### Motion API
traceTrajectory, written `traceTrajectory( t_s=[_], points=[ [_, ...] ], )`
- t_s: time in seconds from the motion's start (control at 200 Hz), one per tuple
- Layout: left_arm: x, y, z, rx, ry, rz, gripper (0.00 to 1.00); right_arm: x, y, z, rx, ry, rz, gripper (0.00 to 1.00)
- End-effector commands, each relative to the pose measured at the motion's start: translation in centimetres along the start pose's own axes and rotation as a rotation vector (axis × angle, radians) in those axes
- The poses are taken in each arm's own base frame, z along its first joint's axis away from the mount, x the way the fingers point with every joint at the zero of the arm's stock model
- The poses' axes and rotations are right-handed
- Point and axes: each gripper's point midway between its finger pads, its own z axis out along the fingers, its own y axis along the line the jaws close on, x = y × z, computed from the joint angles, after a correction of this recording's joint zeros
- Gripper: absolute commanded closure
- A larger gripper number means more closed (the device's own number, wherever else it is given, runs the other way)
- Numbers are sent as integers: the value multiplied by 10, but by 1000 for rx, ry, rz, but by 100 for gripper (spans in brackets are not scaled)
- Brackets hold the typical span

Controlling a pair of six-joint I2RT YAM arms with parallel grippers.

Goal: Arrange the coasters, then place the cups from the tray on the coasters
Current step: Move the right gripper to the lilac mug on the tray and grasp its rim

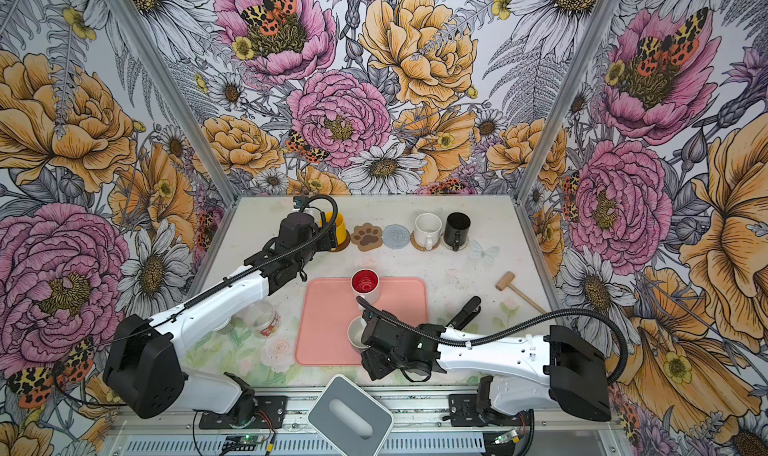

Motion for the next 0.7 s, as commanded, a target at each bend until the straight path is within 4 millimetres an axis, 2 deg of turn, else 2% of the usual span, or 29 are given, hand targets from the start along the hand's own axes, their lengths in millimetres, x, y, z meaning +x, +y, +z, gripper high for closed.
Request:
traceTrajectory(
  t_s=[0.0, 0.42, 0.691],
  points=[
    [-3, -2, 3, 24, -13, -15, 21, -9, 10, -1, -12, -8, 13, 33],
    [1, 1, 6, 25, -1, -19, 21, -17, 17, 11, -13, -9, 39, 34],
    [1, 4, 6, 21, 0, -26, 21, -15, 5, 25, 43, 11, 100, 36]
  ],
)
